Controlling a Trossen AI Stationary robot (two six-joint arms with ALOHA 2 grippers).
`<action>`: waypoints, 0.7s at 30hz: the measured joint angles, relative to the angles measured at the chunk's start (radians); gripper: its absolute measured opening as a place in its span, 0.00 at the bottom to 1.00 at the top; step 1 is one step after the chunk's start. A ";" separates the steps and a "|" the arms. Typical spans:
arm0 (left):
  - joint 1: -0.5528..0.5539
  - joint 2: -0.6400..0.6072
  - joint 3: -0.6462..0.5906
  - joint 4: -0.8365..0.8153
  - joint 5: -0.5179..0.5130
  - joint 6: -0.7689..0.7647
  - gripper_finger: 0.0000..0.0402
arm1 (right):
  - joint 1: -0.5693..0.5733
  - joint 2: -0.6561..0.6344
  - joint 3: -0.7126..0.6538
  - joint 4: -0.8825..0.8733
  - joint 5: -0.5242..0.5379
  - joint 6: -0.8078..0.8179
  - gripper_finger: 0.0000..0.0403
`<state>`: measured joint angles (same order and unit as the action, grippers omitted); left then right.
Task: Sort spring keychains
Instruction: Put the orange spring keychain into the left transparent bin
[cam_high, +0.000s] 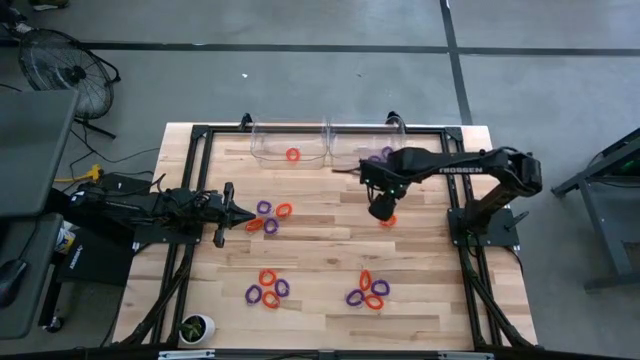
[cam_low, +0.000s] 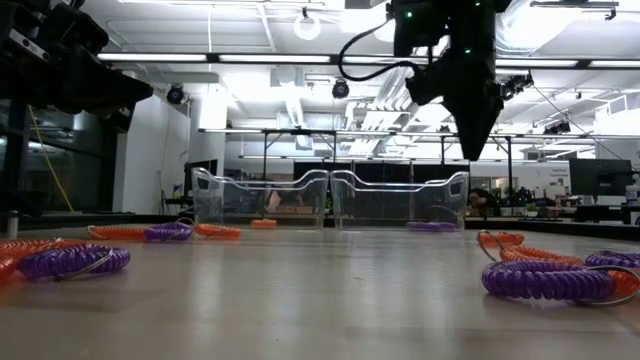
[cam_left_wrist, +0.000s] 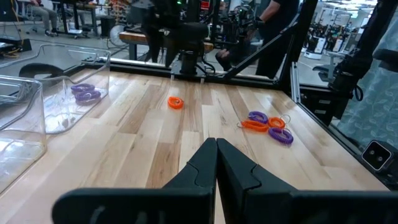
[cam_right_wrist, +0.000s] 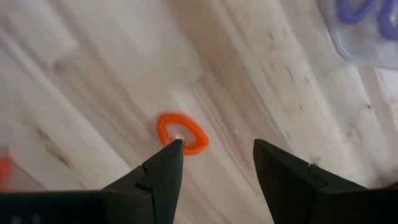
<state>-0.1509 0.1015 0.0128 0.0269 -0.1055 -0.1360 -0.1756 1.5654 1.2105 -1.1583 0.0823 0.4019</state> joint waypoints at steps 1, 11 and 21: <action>0.000 0.000 0.000 0.000 0.000 0.000 0.00 | 0.008 -0.001 -0.010 0.001 0.004 -0.030 0.47; 0.000 0.000 0.000 0.000 0.000 0.000 0.00 | 0.061 -0.002 -0.201 0.127 -0.063 -0.367 0.47; 0.000 0.000 0.000 0.000 0.000 0.000 0.00 | 0.058 -0.004 -0.349 0.341 -0.056 -0.647 0.47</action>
<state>-0.1509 0.1013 0.0128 0.0273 -0.1057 -0.1360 -0.1173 1.5612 0.8616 -0.8170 0.0260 -0.2446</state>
